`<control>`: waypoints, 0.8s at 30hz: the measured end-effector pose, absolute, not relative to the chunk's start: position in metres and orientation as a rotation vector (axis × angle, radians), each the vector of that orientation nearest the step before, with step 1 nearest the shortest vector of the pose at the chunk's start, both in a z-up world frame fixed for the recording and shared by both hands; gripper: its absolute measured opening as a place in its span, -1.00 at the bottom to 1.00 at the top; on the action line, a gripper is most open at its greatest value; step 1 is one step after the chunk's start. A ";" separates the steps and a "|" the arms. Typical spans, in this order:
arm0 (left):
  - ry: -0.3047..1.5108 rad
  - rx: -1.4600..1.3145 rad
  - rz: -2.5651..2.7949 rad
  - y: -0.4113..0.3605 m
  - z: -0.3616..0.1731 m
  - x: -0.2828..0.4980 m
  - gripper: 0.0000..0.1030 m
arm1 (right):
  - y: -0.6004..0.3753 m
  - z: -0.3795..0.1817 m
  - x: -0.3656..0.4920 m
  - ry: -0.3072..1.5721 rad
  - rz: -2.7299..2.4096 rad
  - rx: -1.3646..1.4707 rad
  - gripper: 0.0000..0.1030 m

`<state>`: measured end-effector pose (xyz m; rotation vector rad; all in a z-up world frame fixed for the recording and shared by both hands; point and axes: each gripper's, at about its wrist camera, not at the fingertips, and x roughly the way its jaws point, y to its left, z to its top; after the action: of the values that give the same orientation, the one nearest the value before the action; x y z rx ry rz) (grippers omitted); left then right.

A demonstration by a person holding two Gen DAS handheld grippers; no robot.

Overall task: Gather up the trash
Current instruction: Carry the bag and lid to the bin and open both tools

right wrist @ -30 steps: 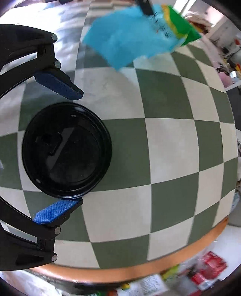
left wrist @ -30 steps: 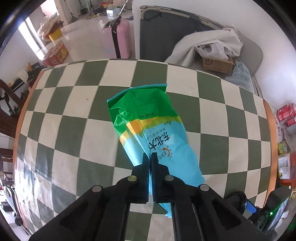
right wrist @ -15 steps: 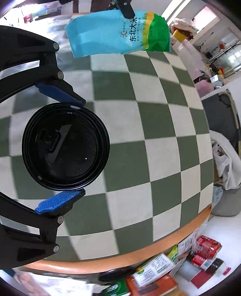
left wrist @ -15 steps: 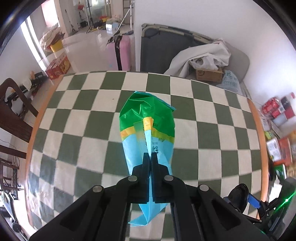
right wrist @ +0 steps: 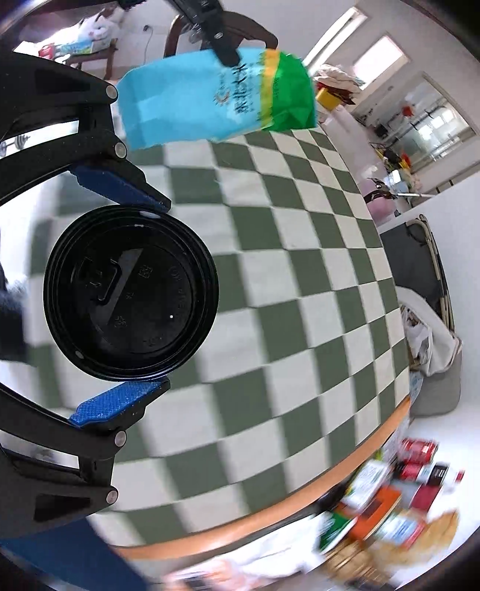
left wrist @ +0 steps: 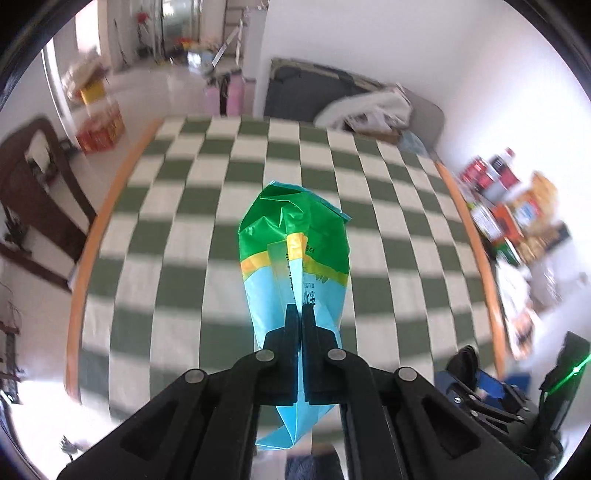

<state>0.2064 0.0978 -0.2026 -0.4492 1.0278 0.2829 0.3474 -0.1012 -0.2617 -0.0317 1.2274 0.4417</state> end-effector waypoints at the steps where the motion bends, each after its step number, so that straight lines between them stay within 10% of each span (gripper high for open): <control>1: 1.039 -0.455 0.258 0.094 -0.202 0.188 -1.00 | -0.108 -0.258 0.322 1.236 0.432 -0.009 0.71; 11: 1.234 -0.451 0.188 0.063 -0.268 0.055 -1.00 | -0.158 -0.274 0.137 1.364 0.411 0.087 0.71; 24: 1.449 -0.634 0.317 0.045 -0.483 0.003 -1.00 | -0.186 -0.479 0.073 1.642 0.447 -0.016 0.71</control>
<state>0.0035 0.0451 -0.4830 -0.6340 1.4488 0.3167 0.0729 -0.1858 -0.4787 -0.0158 1.6425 0.4471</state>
